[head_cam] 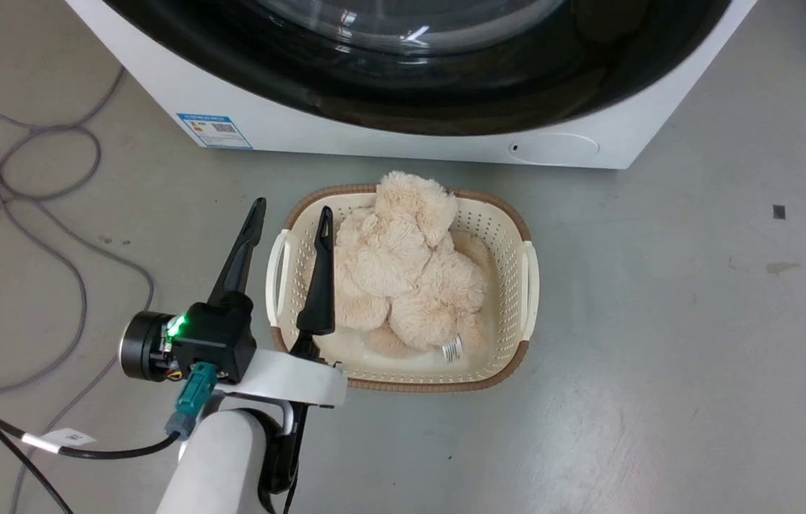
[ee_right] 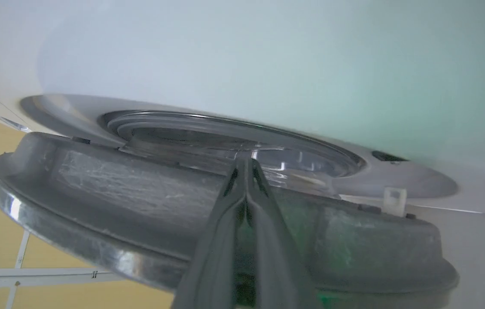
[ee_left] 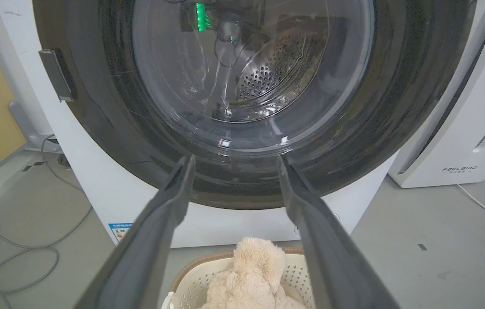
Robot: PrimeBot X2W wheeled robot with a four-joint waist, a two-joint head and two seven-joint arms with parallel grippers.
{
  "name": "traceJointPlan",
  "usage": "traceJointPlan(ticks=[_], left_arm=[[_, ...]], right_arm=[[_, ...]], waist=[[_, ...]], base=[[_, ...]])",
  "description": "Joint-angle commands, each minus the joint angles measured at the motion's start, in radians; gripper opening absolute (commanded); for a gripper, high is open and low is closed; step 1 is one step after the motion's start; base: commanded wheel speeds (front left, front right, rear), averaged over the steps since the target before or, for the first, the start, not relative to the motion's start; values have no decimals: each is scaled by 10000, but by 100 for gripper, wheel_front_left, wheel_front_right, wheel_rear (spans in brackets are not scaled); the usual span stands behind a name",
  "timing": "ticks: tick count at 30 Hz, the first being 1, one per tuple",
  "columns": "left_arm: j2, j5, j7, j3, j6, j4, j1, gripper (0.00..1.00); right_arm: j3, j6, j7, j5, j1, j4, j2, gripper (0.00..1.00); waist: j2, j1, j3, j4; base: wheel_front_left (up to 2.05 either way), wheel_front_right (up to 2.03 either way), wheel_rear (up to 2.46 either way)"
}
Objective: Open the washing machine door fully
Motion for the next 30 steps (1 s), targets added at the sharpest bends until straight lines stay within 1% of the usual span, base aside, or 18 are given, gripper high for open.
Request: traceJointPlan(ticks=[1,5,13,21,30], left_arm=[[12,-33,-101,-52,57,22,-217,100],[12,-82,-172,-126,85,77,-298,100],[12,-147,-172,-189,106,282,-187,100],[12,-74,-172,-168,28,619,233,100],[55,134,-172,-3,-136,1014,943,100]], right_arm=[[79,12,279,250,-363,334,181,0],[119,12,821,484,-700,690,113,0],[77,12,1587,484,-58,692,137,0],[82,12,2224,638,1110,633,308,0],[93,12,2856,1085,3046,-259,724,0]], waist=[[0,-1,29,8],[0,-1,63,21],[0,-1,-363,0],[0,-1,-1220,-4],[0,-1,-2313,-86]], base=[[0,0,0],[0,0,0],[0,0,0],[0,0,0],[0,0,0]])
